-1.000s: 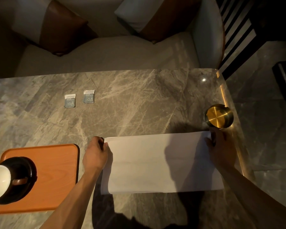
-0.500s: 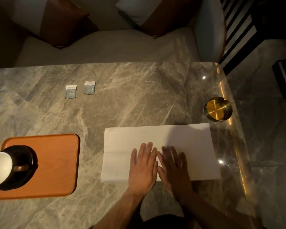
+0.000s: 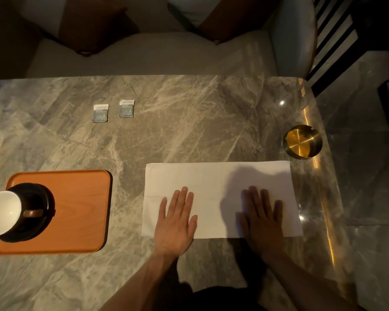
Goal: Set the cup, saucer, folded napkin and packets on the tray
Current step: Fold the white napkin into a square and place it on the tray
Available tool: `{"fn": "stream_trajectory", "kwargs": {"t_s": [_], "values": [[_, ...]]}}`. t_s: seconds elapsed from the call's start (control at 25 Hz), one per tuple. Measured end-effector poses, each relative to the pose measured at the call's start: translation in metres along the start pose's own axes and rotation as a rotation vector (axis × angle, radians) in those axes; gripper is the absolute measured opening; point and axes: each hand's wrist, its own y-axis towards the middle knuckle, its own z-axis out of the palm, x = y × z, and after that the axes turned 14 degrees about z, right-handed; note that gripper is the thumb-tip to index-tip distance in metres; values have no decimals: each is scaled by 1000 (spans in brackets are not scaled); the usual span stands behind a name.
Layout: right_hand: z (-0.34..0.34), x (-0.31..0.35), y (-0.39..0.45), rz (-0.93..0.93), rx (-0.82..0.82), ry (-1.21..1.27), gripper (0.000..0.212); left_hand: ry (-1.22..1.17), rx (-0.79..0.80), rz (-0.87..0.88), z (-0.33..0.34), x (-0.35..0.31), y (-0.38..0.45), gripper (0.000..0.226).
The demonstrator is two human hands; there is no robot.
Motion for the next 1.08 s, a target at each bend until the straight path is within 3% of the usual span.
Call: {"fn": "stream_trajectory", "kwargs": {"t_s": [0.2,0.56,0.72,0.8,1.08], "values": [[-17,-52,7,197,11,10,66,37,5,-53,-5,35,-16,64],[-29,-57,4,167,31,82,74,-16,-26,-222,-24,70,-35,65],[-37,-84,3,285,71,181,97,-53,-149,-439,-40,64,-36,65],[-38,-106,-3,237,126,126,102,-76,-157,-571,-46,58,-31,61],[-37,-129,-6,146,290,-13,120,-438,-145,-784,-68,45,-3,56]]}}
